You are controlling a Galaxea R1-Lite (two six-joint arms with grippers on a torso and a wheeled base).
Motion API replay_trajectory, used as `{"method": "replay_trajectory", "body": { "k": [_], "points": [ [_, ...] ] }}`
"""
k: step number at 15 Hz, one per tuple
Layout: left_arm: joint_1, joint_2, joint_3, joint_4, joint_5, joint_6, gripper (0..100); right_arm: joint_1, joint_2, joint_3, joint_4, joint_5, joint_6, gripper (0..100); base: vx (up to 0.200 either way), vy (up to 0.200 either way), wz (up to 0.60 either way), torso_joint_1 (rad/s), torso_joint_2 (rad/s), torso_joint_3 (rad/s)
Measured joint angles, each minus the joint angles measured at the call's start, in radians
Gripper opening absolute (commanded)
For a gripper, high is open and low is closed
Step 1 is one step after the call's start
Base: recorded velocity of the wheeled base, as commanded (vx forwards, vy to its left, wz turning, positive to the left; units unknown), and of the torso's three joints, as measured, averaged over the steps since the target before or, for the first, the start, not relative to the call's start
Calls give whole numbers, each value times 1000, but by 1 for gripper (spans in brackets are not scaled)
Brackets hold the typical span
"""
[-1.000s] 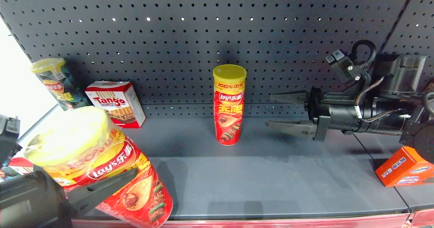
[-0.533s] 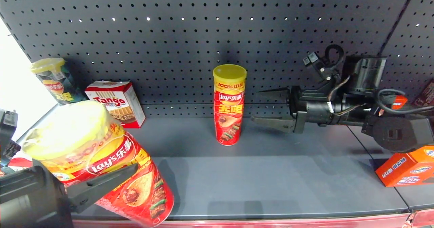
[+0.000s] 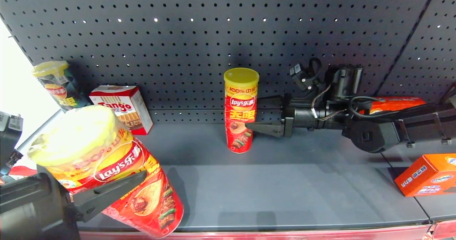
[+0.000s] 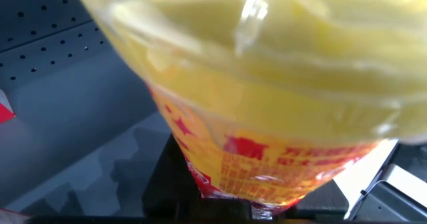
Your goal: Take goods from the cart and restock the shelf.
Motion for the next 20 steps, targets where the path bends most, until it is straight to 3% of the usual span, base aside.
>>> {"method": "replay_trajectory", "body": {
  "k": [16,17,20],
  "points": [
    [1,7,7,-1,7,0,0,49,203,-137,-56,0,0,100,0,0,0,0,0,0],
    [1,6,6,-1,7,0,0,51,210,-138,-77,4,-2,0,0,0,0,0,0,0],
    [1,6,5,-1,8,0,0,53,221,-136,-92,4,-2,0,0,0,0,0,0,0]
  ]
}}
